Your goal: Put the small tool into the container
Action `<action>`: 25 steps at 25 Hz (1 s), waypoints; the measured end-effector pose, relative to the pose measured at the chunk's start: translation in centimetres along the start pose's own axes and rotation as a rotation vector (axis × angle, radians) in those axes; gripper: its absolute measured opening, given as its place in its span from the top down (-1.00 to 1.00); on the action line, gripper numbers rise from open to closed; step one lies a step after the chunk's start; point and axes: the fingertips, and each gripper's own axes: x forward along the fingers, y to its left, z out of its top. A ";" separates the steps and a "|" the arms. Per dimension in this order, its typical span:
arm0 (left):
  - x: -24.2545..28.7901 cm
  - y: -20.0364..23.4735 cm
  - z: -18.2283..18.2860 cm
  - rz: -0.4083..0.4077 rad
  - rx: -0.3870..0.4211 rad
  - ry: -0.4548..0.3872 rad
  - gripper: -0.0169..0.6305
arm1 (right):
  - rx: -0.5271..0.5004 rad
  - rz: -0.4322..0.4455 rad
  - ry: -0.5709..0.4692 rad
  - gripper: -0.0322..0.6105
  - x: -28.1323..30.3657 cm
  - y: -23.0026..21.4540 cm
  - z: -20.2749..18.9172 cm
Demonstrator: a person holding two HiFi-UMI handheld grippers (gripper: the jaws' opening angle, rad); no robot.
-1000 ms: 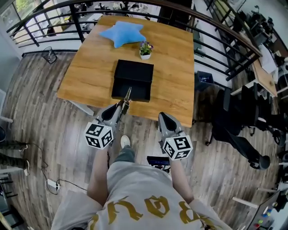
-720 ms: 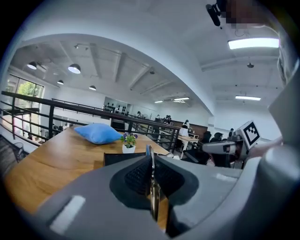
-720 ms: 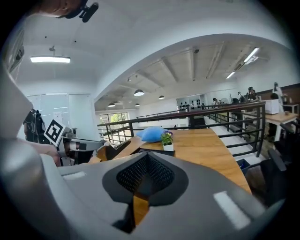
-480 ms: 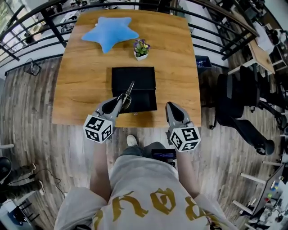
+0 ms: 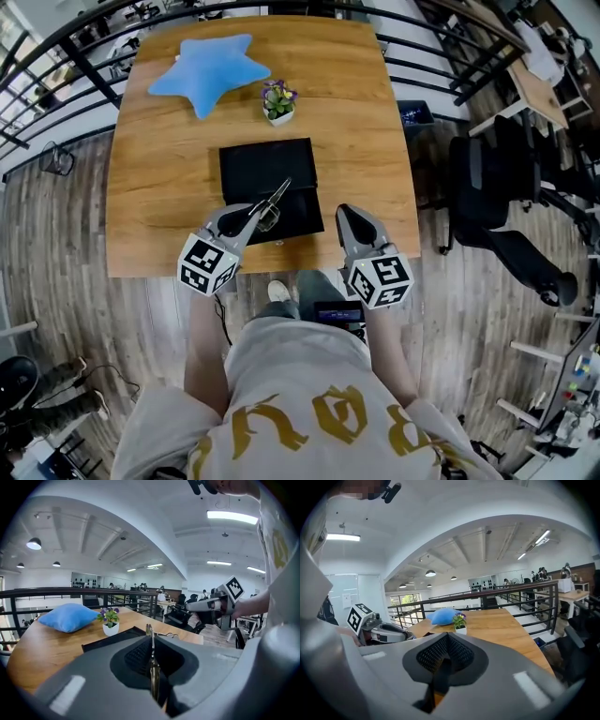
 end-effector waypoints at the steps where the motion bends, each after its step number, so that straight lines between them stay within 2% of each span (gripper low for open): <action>1: 0.2 0.0 -0.2 -0.006 -0.002 0.009 0.89 | 0.001 0.002 0.004 0.83 0.1 -0.1 -0.2; 11: 2.2 -0.5 -1.9 -0.044 0.035 0.106 0.89 | 0.019 0.017 0.032 0.83 0.2 -2.4 -1.2; 25: 5.2 -1.4 -6.4 -0.102 0.094 0.317 0.89 | 0.083 0.030 0.084 0.83 1.2 -4.3 -4.3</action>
